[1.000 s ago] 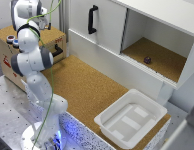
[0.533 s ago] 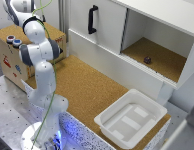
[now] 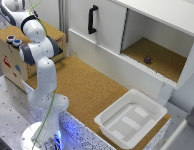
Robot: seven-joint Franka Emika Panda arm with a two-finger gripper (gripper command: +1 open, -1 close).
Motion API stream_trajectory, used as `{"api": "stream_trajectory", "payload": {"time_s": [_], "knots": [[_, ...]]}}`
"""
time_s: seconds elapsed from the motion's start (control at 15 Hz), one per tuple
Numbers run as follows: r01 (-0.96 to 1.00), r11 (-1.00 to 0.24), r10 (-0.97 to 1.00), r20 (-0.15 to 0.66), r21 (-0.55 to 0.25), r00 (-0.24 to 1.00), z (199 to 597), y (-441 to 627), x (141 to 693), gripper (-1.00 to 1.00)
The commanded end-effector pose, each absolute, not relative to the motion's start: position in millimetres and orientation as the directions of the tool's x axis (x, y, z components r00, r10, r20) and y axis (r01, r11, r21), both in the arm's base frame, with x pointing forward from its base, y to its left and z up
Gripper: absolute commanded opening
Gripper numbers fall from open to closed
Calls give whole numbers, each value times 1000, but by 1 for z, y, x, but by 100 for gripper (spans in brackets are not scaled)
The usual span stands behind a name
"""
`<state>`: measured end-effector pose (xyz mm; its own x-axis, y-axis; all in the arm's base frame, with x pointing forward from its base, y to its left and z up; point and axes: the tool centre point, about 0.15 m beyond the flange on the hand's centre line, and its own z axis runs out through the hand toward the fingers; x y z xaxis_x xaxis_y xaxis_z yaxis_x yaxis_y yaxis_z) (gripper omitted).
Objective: Push the red button to turn on the red light
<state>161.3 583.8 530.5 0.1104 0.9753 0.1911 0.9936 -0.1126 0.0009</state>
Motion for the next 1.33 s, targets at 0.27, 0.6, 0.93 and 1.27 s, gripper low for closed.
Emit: {"api": "stream_trajectory", "payload": {"time_s": [0.27, 0.6, 0.93, 1.27], "knots": [[995, -48, 998, 36, -92, 52, 541, 598, 175, -100], [992, -65, 994, 85, -106, 74, 528, 595, 155, -100], [989, -132, 984, 109, -64, 139, 508, 601, 158, -100], [984, -170, 983, 57, -55, 173, 471, 622, 159, -100]]}}
